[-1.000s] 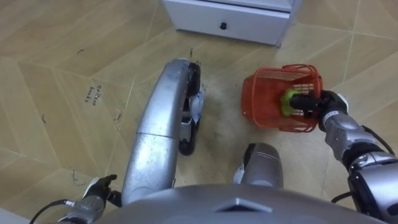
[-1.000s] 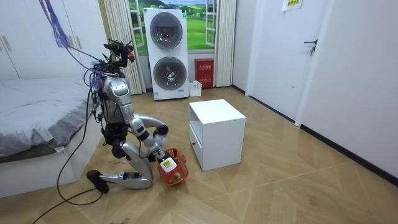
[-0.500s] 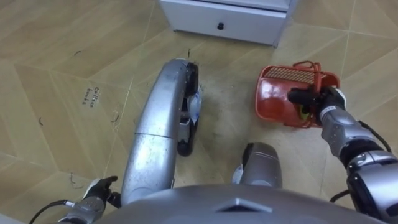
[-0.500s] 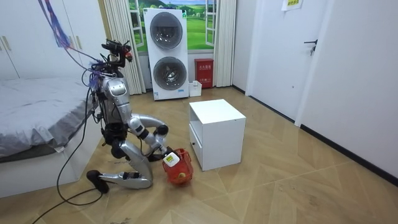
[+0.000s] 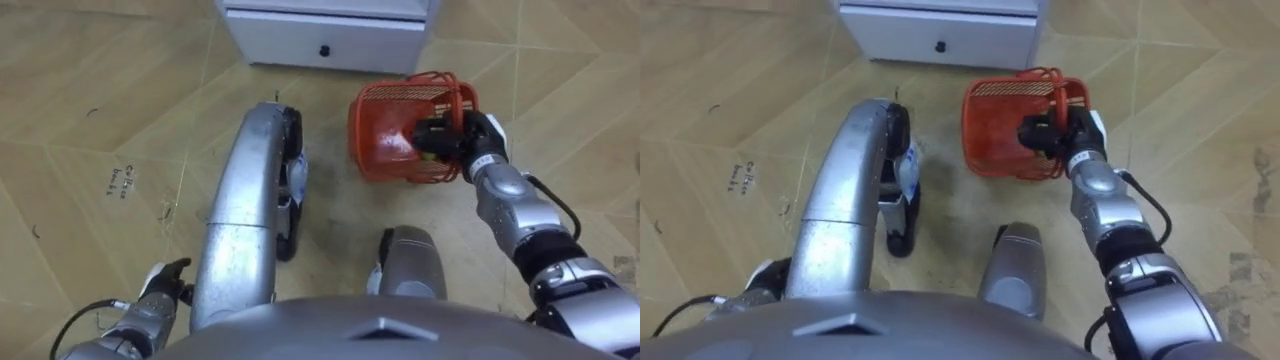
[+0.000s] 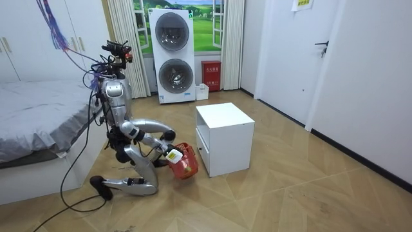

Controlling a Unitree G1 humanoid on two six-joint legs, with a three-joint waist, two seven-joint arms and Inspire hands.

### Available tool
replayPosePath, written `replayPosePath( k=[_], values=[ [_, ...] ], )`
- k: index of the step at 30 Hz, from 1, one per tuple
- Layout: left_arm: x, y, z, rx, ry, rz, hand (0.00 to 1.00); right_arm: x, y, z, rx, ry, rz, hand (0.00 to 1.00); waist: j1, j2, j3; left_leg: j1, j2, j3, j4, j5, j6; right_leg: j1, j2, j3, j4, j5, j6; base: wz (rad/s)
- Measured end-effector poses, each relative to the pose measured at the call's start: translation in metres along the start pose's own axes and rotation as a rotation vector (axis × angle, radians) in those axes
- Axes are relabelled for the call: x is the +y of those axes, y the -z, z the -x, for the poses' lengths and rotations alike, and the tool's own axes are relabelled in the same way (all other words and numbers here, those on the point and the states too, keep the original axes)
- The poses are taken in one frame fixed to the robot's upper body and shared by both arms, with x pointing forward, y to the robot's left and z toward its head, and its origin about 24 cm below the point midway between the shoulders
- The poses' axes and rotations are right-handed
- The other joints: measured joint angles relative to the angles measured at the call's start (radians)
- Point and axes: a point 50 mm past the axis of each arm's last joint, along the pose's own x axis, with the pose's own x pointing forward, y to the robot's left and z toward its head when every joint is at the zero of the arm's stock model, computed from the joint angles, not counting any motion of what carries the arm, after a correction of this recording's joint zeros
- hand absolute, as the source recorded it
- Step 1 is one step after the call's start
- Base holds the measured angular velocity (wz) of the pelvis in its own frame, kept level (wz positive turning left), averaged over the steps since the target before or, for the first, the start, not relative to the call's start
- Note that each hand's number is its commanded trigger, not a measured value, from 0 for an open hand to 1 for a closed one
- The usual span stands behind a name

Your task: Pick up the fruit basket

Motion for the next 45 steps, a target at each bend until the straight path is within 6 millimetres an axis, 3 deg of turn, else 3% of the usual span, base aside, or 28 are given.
replayPosePath(
  k=[4, 7, 11, 14, 16, 17, 18, 19, 20, 21, 23, 25, 26, 27, 28, 29, 30, 32, 33, 34, 36, 37, 38, 39, 40, 41, 42, 45],
  values=[
    [0.01, -0.018, -0.003, -0.043, -0.037, 0.011, 0.0, 0.006, -0.015, 0.002, -0.068, -0.029, -0.001, 1.0, -0.047, -0.005, -0.0047, 0.008, -0.005, 0.009, 0.003, -0.016, 0.02, 0.013, 0.004, 0.015, -0.026, -0.009, 0.01, -0.01],
    [0.019, -0.032, -0.005, -0.079, -0.061, 0.034, 0.0, 0.005, -0.02, 0.002, -0.092, -0.033, 0.048, 1.0, -0.057, -0.006, -0.0046, 0.029, 0.004, 0.011, 0.001, -0.024, 0.035, 0.023, 0.045, 0.059, -0.069, -0.028, 0.018, -0.24],
    [0.028, -0.032, -0.006, -0.078, -0.073, 0.076, 0.0, 0.009, -0.02, 0.002, -0.104, -0.063, 0.149, 1.0, -0.051, 0.0, -0.0064, 0.069, 0.05, 0.007, -0.025, -0.008, 0.069, 0.021, 0.12, 0.133, -0.192, -0.033, 0.022, -0.51],
    [0.027, -0.027, -0.005, -0.067, -0.056, 0.121, 0.0, 0.012, -0.024, 0.003, -0.106, -0.096, 0.162, 1.0, -0.047, 0.007, -0.0092, 0.147, 0.083, -0.005, -0.157, -0.004, 0.075, 0.033, 0.141, 0.13, -0.413, -0.032, 0.025, -0.49],
    [0.026, -0.012, -0.003, -0.022, -0.054, 0.14, 0.0, 0.02, -0.03, 0.005, -0.131, -0.13, 0.175, 1.0, -0.042, 0.016, -0.0069, 0.217, 0.108, -0.025, -0.237, 0.035, 0.092, 0.086, 0.163, 0.131, -0.608, -0.021, 0.036, -0.84],
    [0.023, 0.004, -0.001, 0.025, -0.05, 0.144, 0.0, 0.024, -0.03, 0.006, -0.134, -0.15, 0.18, 1.0, -0.025, 0.034, 0.0049, 0.232, 0.136, -0.008, -0.23, 0.106, 0.126, 0.174, 0.183, 0.134, -0.759, -0.011, 0.037, -0.43],
    [0.017, 0.004, -0.001, 0.02, -0.033, 0.136, 0.0, 0.011, -0.031, 0.013, -0.158, -0.125, 0.174, 1.0, -0.025, 0.014, -0.0042, 0.25, 0.059, 0.065, -0.386, 0.097, 0.137, 0.247, 0.144, 0.125, -0.889, -0.007, 0.045, -0.05],
    [0.015, -0.002, -0.001, -0.009, -0.026, 0.139, 0.0, 0.006, -0.035, 0.017, -0.181, -0.119, 0.169, 1.0, -0.034, 0.016, -0.0159, 0.267, 0.032, 0.114, -0.526, 0.131, 0.145, 0.264, 0.138, 0.122, -0.94, 0.0, 0.049, 0.49],
    [0.014, 0.002, 0.001, -0.005, -0.024, 0.149, 0.0, -0.003, -0.044, 0.019, -0.217, -0.1, 0.175, 1.0, -0.021, 0.018, -0.0214, 0.29, 0.016, 0.132, -0.58, 0.137, 0.182, 0.292, 0.123, 0.109, -1.011, 0.045, 0.051, 0.34],
    [0.017, 0.002, 0.0, 0.001, -0.038, 0.166, 0.0, -0.004, -0.049, 0.023, -0.241, -0.081, 0.175, 1.0, -0.016, 0.019, -0.0218, 0.349, 0.01, 0.14, -0.655, 0.129, 0.19, 0.31, 0.119, 0.086, -1.088, 0.136, 0.04, 0.09],
    [0.021, 0.002, 0.001, -0.001, -0.058, 0.165, 0.0, 0.0, -0.048, 0.03, -0.259, -0.112, 0.185, 1.0, 0.008, 0.018, -0.0219, 0.46, 0.011, 0.133, -0.783, 0.148, 0.186, 0.324, 0.111, 0.082, -1.197, 0.194, 0.045, -0.35],
    [0.023, 0.012, 0.003, 0.026, -0.082, 0.166, 0.0, 0.006, -0.047, 0.041, -0.29, -0.143, 0.181, 1.0, 0.015, 0.023, -0.0196, 0.593, 0.01, 0.115, -0.904, 0.171, 0.17, 0.331, 0.103, 0.056, -1.297, 0.222, 0.028, -0.6],
    [0.025, 0.021, 0.004, 0.047, -0.093, 0.175, 0.0, 0.01, -0.045, 0.049, -0.322, -0.169, 0.182, 1.0, 0.017, 0.027, -0.0186, 0.674, 0.011, 0.1, -0.953, 0.184, 0.165, 0.344, 0.106, 0.043, -1.342, 0.262, 0.016, -0.53],
    [0.026, 0.027, 0.006, 0.066, -0.105, 0.174, 0.0, 0.012, -0.044, 0.054, -0.339, -0.193, 0.174, 1.0, 0.008, 0.027, -0.0152, 0.737, 0.022, 0.101, -0.981, 0.192, 0.162, 0.385, 0.126, 0.032, -1.381, 0.357, 0.013, -0.45],
    [0.027, 0.029, 0.006, 0.075, -0.108, 0.176, 0.0, 0.013, -0.046, 0.055, -0.347, -0.2, 0.173, 1.0, 0.002, 0.043, -0.0155, 0.761, 0.034, 0.115, -0.986, 0.197, 0.163, 0.4, 0.139, 0.027, -1.394, 0.403, 0.007, -0.26],
    [0.029, 0.027, 0.006, 0.075, -0.113, 0.179, 0.0, 0.013, -0.049, 0.056, -0.363, -0.205, 0.165, 1.0, -0.01, 0.058, -0.01, 0.806, 0.058, 0.136, -1.031, 0.2, 0.164, 0.408, 0.155, 0.013, -1.398, 0.501, 0.005, 0.1],
    [0.032, 0.023, 0.005, 0.063, -0.119, 0.188, 0.0, 0.013, -0.05, 0.057, -0.372, -0.203, 0.153, 1.0, -0.033, 0.048, -0.0147, 0.866, 0.048, 0.145, -1.125, 0.203, 0.159, 0.395, 0.148, 0.006, -1.384, 0.602, 0.014, 0.28],
    [0.032, 0.009, 0.003, 0.018, -0.114, 0.19, 0.0, 0.008, -0.051, 0.058, -0.377, -0.182, 0.137, 1.0, -0.023, 0.053, -0.0157, 0.925, 0.045, 0.157, -1.224, 0.213, 0.144, 0.339, 0.138, -0.002, -1.323, 0.704, 0.049, 0.12],
    [0.032, 0.005, 0.003, 0.0, -0.116, 0.19, 0.0, 0.009, -0.053, 0.058, -0.384, -0.184, 0.143, 1.0, 0.001, 0.053, -0.0157, 0.949, 0.048, 0.158, -1.255, 0.216, 0.139, 0.264, 0.136, 0.0, -1.258, 0.616, 0.033, -0.33],
    [0.032, 0.005, 0.003, -0.002, -0.115, 0.188, 0.0, 0.009, -0.052, 0.058, -0.385, -0.188, 0.154, 1.0, 0.01, 0.055, -0.0162, 0.965, 0.048, 0.154, -1.272, 0.219, 0.135, 0.231, 0.139, 0.001, -1.234, 0.567, 0.027, -0.44],
    [0.03, 0.011, 0.004, 0.015, -0.113, 0.19, 0.0, 0.01, -0.051, 0.059, -0.379, -0.201, 0.187, 1.0, 0.018, 0.07, -0.0186, 1.055, 0.055, 0.137, -1.354, 0.233, 0.111, 0.127, 0.175, -0.005, -1.266, 0.42, 0.023, -0.16],
    [0.03, 0.013, 0.004, 0.018, -0.114, 0.192, 0.0, 0.009, -0.052, 0.059, -0.382, -0.202, 0.19, 1.0, 0.018, 0.073, -0.0189, 1.076, 0.06, 0.136, -1.372, 0.236, 0.106, 0.105, 0.181, -0.008, -1.303, 0.397, 0.019, 0.04],
    [0.03, 0.015, 0.005, 0.025, -0.117, 0.194, 0.0, 0.009, -0.053, 0.06, -0.388, -0.208, 0.188, 1.0, 0.005, 0.077, -0.0187, 1.112, 0.067, 0.113, -1.395, 0.243, 0.094, 0.083, 0.188, -0.019, -1.425, 0.372, 0.013, 0.37],
    [0.031, 0.016, 0.005, 0.024, -0.118, 0.193, 0.0, 0.01, -0.055, 0.061, -0.399, -0.214, 0.191, 1.0, -0.015, 0.074, -0.0205, 1.138, 0.067, 0.088, -1.404, 0.247, 0.083, 0.079, 0.184, -0.023, -1.593, 0.374, 0.012, 0.52],
    [0.031, 0.016, 0.005, 0.024, -0.118, 0.193, 0.0, 0.011, -0.057, 0.062, -0.406, -0.218, 0.192, 1.0, -0.023, 0.068, -0.0244, 1.146, 0.067, 0.086, -1.398, 0.247, 0.076, 0.08, 0.182, -0.028, -1.675, 0.387, 0.005, 0.49],
    [0.026, 0.015, 0.005, 0.021, -0.107, 0.195, 0.0, 0.01, -0.058, 0.062, -0.41, -0.224, 0.196, 1.0, -0.024, 0.073, -0.0345, 1.158, 0.085, 0.074, -1.4, 0.246, 0.056, 0.109, 0.184, -0.058, -1.714, 0.411, -0.026, 0.09],
    [0.025, 0.016, 0.005, 0.022, -0.102, 0.203, 0.0, 0.012, -0.06, 0.062, -0.416, -0.239, 0.194, 1.0, -0.011, 0.08, -0.0358, 1.176, 0.106, 0.072, -1.422, 0.26, 0.032, 0.159, 0.213, -0.084, -1.778, 0.436, -0.047, 0.0],
    [0.027, 0.019, 0.006, 0.026, -0.108, 0.227, 0.0, 0.012, -0.063, 0.062, -0.422, -0.268, 0.191, 1.0, -0.017, 0.081, -0.036, 1.222, 0.144, 0.079, -1.52, 0.292, 0.003, 0.261, 0.264, -0.087, -1.929, 0.487, -0.064, 0.19]
  ],
)
